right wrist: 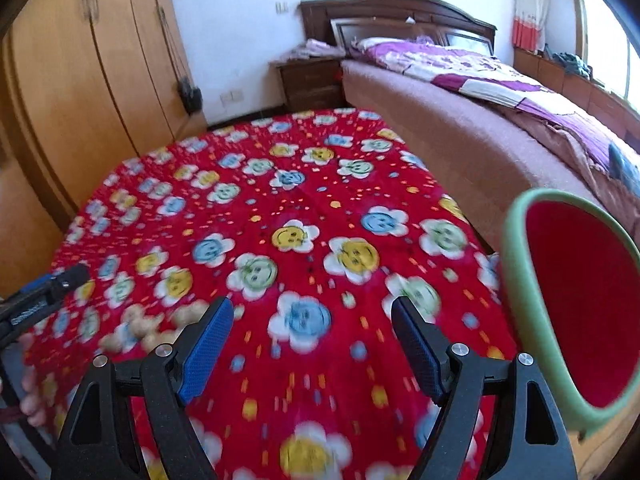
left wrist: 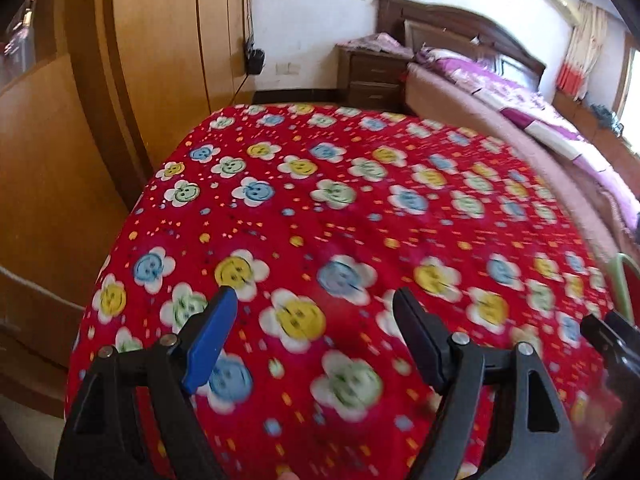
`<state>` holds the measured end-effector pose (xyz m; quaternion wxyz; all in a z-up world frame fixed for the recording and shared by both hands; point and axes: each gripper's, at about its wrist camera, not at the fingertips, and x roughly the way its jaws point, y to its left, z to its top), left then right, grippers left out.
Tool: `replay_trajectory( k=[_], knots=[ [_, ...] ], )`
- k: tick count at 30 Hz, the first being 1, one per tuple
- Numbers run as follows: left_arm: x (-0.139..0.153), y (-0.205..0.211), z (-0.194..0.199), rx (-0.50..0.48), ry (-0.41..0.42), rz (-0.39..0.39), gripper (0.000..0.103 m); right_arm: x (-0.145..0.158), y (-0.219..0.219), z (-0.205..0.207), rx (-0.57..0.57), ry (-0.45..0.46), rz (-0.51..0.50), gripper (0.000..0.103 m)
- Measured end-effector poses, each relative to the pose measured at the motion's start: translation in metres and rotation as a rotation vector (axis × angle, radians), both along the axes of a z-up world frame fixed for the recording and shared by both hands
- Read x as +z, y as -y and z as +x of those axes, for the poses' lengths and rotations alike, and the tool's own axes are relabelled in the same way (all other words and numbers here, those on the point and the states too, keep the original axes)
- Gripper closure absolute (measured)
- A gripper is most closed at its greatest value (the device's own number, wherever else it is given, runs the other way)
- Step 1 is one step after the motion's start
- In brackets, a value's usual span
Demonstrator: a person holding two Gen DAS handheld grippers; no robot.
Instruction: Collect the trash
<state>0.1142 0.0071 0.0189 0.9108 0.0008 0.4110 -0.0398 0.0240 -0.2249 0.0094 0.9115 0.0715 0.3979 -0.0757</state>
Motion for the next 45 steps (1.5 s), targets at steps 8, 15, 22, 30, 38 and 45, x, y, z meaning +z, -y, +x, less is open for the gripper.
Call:
replay_trajectory(
  k=[8,15,22,30,38,45],
  knots=[
    [-0.027,0.001,0.016,0.025,-0.059,0.035,0.018,-0.026,-0.006,0.047,-0.055,-0.1,-0.053,0.004],
    [-0.031,0.007,0.016,0.035,-0.083,0.017,0.005,-0.032,-0.01,0.056,-0.046,-0.129,-0.09,0.0],
    [-0.034,0.004,0.015,0.038,-0.089,0.014,0.002,-0.031,-0.009,0.056,-0.046,-0.129,-0.091,0.0],
    [-0.033,0.005,0.022,0.038,-0.09,0.015,0.002,-0.031,-0.009,0.056,-0.046,-0.13,-0.091,0.0],
    [-0.033,0.005,0.022,0.038,-0.091,0.015,0.002,-0.031,-0.009,0.056,-0.046,-0.13,-0.091,0.0],
    [-0.033,0.004,0.023,0.038,-0.091,0.015,0.002,-0.031,-0.009,0.056,-0.046,-0.13,-0.091,0.0]
  ],
)
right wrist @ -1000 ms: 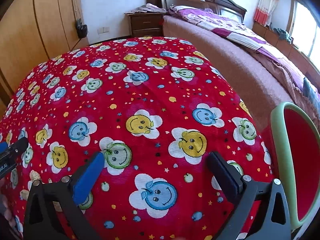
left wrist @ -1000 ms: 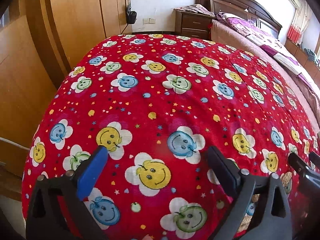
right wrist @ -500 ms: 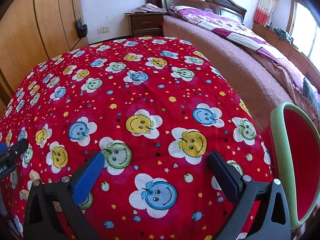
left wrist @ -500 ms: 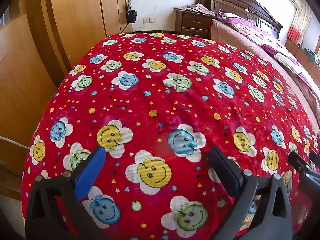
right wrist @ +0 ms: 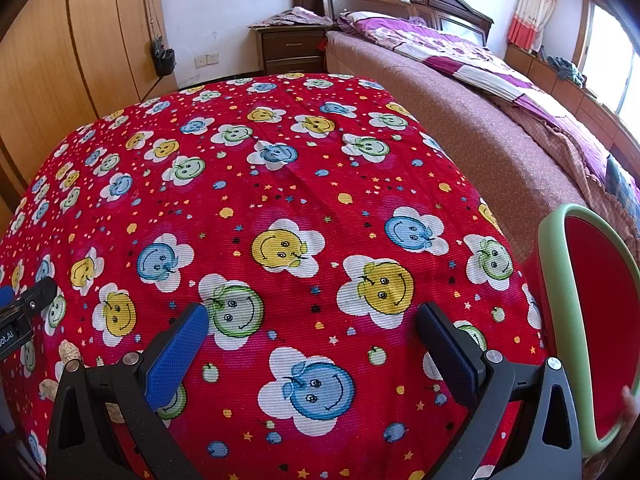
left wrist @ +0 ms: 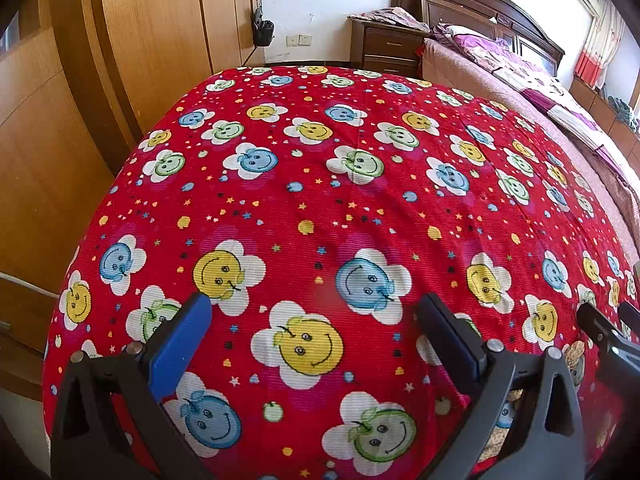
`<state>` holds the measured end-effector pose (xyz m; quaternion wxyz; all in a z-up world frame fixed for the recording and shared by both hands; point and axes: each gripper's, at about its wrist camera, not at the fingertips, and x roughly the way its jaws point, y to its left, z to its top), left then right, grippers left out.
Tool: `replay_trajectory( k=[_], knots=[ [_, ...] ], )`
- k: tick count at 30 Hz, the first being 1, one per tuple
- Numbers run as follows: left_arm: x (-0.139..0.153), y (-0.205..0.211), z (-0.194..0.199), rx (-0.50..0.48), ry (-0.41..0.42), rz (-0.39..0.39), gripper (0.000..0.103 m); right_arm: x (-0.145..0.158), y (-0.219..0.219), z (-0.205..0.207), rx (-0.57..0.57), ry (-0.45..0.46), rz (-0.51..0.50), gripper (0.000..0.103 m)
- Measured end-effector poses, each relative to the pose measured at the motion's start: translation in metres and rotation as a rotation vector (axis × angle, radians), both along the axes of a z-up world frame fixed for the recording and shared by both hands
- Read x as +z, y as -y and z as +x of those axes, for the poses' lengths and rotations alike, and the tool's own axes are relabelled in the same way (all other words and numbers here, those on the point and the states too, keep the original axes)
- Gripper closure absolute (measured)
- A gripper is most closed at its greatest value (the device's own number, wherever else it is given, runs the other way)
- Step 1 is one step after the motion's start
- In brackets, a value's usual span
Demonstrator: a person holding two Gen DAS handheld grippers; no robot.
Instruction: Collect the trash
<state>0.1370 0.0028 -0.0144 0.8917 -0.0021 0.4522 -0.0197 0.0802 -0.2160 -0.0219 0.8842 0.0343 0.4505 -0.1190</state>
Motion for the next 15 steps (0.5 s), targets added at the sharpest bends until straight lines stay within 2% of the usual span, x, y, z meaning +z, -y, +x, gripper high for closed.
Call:
replay_trajectory(
  k=[15],
  knots=[
    [-0.0004,0.0047,-0.0055,0.001,0.0,0.001,0.002,0.0002,0.0007,0.0001,0.0,-0.001,0.0,0.0]
  ],
)
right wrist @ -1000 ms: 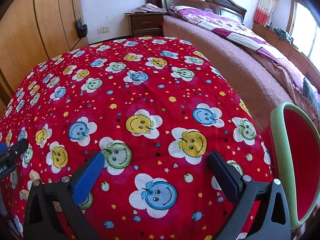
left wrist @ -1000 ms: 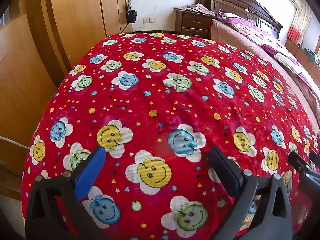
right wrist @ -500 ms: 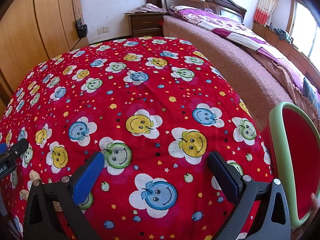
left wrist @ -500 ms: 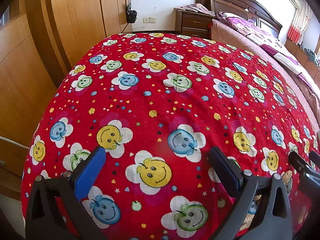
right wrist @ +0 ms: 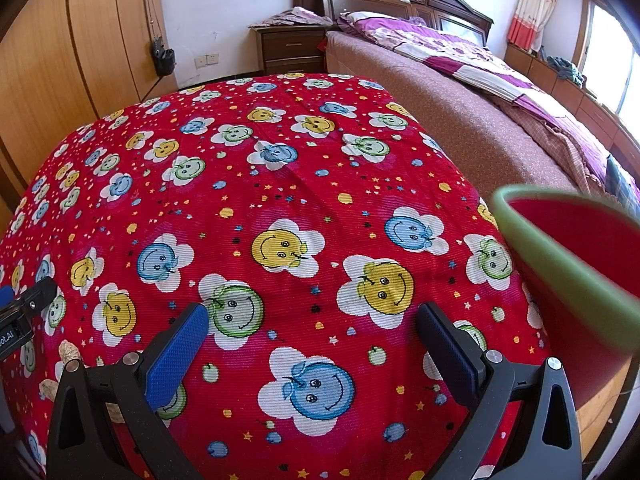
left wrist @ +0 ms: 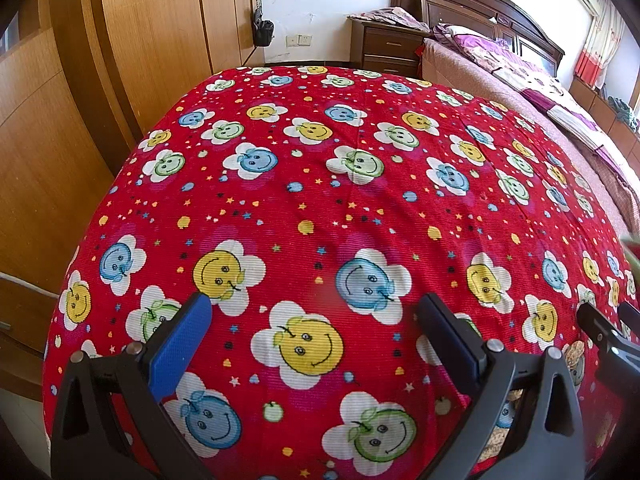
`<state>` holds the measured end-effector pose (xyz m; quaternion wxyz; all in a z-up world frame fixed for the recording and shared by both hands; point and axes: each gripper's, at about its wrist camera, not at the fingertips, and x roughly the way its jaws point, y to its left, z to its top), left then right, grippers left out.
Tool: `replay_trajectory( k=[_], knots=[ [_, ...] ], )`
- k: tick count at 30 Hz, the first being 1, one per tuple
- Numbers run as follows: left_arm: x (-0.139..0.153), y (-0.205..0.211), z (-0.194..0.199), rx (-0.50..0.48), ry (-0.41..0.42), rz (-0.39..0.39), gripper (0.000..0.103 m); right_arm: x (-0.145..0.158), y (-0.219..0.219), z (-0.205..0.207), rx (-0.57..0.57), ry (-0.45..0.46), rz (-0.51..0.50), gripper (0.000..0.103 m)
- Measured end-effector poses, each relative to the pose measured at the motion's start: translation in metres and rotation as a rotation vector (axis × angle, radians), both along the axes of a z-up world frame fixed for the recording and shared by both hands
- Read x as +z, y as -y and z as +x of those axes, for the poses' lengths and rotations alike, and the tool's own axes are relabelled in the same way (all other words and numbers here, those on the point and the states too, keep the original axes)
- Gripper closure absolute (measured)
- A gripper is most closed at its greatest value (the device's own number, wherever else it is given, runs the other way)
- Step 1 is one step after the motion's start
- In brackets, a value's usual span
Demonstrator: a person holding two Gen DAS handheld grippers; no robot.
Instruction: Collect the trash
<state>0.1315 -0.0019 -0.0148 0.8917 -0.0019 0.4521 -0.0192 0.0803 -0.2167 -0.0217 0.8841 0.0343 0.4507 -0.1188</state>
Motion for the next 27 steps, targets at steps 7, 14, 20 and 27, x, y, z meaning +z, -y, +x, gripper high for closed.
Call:
replay_trajectory(
  k=[7,14,20,27],
  knots=[
    [0.0012,-0.002,0.0057,-0.001,-0.001,0.001,0.002,0.0005,-0.0002,0.0008,0.0,0.0,-0.001,0.0],
    [0.0013,-0.0012,0.0055,-0.001,-0.001,0.001,0.002,0.0019,-0.0016,0.0016,-0.001,0.0,-0.001,0.0],
    [0.0012,-0.0014,0.0054,-0.001,-0.001,0.001,0.002,0.0019,-0.0017,0.0016,-0.001,0.0,-0.001,0.0],
    [0.001,-0.0016,0.0055,-0.001,-0.001,0.001,0.002,0.0017,-0.0018,0.0015,-0.001,0.0,-0.001,0.0]
  ],
)
